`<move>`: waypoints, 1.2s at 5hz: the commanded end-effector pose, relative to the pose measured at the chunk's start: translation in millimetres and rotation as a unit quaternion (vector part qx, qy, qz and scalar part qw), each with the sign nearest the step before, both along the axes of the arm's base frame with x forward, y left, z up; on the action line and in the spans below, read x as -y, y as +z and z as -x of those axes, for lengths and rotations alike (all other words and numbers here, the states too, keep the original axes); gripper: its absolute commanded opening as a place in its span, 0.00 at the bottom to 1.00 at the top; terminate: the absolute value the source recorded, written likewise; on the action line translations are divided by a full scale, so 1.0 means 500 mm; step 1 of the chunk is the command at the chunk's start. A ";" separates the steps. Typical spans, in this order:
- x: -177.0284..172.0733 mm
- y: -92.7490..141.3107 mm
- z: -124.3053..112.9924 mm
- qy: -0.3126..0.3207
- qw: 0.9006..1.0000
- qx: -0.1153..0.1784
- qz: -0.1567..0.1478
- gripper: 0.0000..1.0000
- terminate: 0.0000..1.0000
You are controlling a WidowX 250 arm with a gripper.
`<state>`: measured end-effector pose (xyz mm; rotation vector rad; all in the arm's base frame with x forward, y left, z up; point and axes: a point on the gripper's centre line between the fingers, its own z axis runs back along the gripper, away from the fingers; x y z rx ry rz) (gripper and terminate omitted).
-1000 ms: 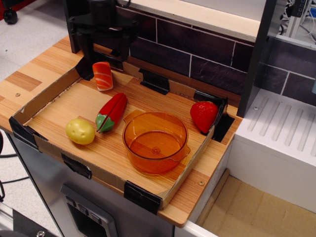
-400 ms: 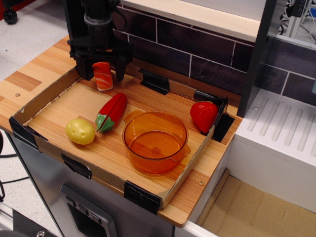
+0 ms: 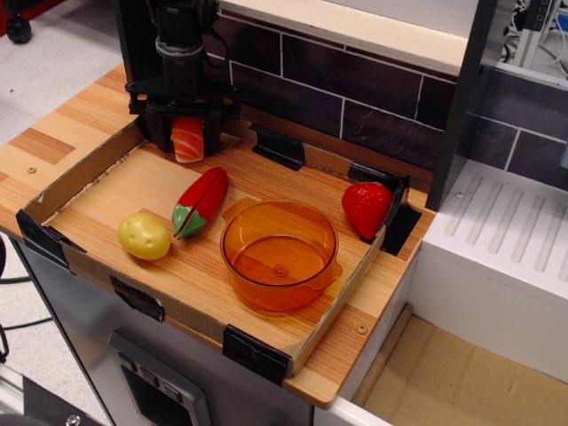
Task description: Put sushi in pot
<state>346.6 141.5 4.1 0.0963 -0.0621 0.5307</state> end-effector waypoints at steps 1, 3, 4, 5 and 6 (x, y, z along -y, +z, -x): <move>-0.014 0.089 0.002 0.004 0.998 0.061 -0.012 0.00 0.00; 0.059 0.168 0.044 -0.012 0.999 0.047 -0.011 0.00 0.00; 0.139 0.147 0.090 -0.051 0.999 0.011 -0.016 0.00 0.00; 0.210 0.113 0.125 -0.085 0.996 -0.011 -0.018 0.00 0.00; 0.274 0.094 0.153 -0.110 0.993 -0.027 -0.024 0.00 0.00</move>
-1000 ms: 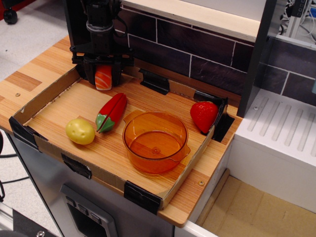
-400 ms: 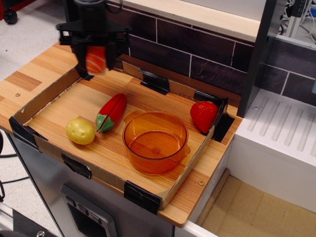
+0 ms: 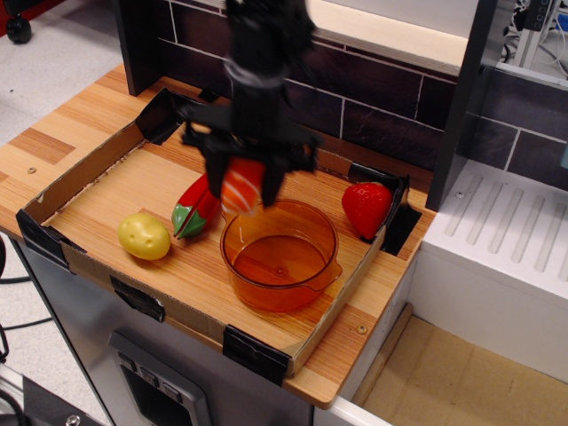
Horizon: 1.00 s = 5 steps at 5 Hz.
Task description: Put sushi in pot
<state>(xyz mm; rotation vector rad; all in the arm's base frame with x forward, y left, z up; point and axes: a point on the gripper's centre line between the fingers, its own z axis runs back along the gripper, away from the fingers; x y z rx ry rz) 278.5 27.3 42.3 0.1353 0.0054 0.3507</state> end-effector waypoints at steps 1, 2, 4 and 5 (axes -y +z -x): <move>0.082 0.018 0.042 -0.034 0.999 0.011 -0.004 0.00 0.00; 0.086 0.022 0.062 -0.041 0.999 0.026 -0.003 0.00 0.00; 0.074 0.028 0.059 -0.018 1.000 0.017 -0.007 1.00 0.00; 0.069 0.057 0.040 -0.014 1.000 0.028 0.004 1.00 0.00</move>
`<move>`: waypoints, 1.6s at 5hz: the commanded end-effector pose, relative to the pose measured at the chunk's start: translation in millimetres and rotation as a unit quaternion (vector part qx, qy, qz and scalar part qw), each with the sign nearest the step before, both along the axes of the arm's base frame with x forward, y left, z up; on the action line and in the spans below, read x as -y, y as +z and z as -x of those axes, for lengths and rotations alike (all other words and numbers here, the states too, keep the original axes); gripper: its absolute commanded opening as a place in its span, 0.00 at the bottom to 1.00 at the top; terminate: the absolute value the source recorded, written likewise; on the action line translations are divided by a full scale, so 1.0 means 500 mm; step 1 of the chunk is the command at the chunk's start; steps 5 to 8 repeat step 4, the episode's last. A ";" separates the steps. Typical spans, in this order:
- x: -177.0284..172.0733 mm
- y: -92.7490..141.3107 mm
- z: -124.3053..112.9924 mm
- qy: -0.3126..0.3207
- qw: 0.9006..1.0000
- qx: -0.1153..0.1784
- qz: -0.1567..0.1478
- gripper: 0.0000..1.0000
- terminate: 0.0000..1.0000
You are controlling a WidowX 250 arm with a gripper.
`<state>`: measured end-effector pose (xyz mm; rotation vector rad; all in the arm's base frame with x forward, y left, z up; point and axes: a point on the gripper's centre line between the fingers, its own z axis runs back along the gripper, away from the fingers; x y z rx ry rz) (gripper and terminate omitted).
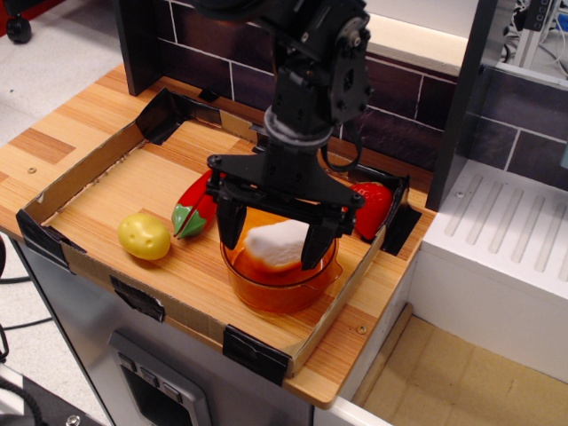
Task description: Put sushi in pot
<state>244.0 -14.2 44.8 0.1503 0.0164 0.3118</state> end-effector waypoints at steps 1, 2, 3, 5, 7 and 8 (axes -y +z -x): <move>-0.019 0.119 -0.044 0.012 0.998 0.046 0.033 1.00 0.00; -0.023 0.165 -0.055 0.016 0.998 0.034 0.040 1.00 0.00; -0.023 0.165 -0.055 0.016 0.998 0.034 0.040 1.00 0.00; -0.023 0.165 -0.055 0.016 0.998 0.034 0.040 1.00 1.00; -0.023 0.165 -0.055 0.016 0.998 0.034 0.040 1.00 1.00; -0.023 0.165 -0.055 0.016 0.998 0.034 0.040 1.00 1.00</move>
